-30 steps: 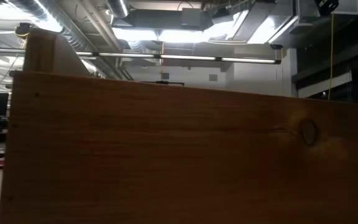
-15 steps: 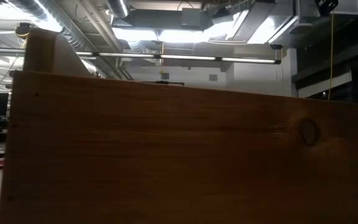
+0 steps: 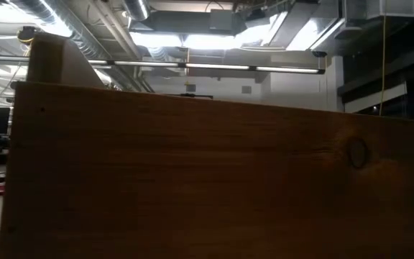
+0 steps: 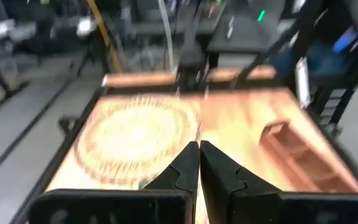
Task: Pick & Place Tea
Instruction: Put the yellow tea bag into the middle slot of the wooden organizer
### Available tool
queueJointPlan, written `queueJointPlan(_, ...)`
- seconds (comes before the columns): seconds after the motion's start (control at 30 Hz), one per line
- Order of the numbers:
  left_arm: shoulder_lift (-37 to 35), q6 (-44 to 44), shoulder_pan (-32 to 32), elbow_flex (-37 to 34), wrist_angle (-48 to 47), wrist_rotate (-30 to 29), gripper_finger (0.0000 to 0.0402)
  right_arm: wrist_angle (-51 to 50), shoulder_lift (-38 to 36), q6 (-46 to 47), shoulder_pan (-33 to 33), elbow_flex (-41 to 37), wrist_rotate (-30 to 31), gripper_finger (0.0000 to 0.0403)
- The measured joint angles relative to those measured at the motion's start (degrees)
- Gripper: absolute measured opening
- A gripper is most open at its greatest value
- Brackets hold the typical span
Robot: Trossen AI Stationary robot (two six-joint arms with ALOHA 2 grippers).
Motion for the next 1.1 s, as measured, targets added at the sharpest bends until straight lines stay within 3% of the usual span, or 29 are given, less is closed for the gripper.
queueJointPlan(0.4, 14.2, 2.8, 1.1, 8.1, -18.9, 0.6, 0.0010, 1.6, 16.5, -3.2, 0.0, -0.1, -0.4, 0.0067)
queueJointPlan(0.97, 31.0, 2.4, 1.0, 8.0, -17.0, -0.9, 0.0002, 0.4, 38.0, 11.8, 0.6, -0.1, 0.0, 0.0067)
queueJointPlan(1.1, 33.8, 2.2, 1.0, 5.2, -11.8, 2.8, 0.0002, 0.4, 42.9, 12.0, 1.3, -0.1, 0.0, 0.0067)
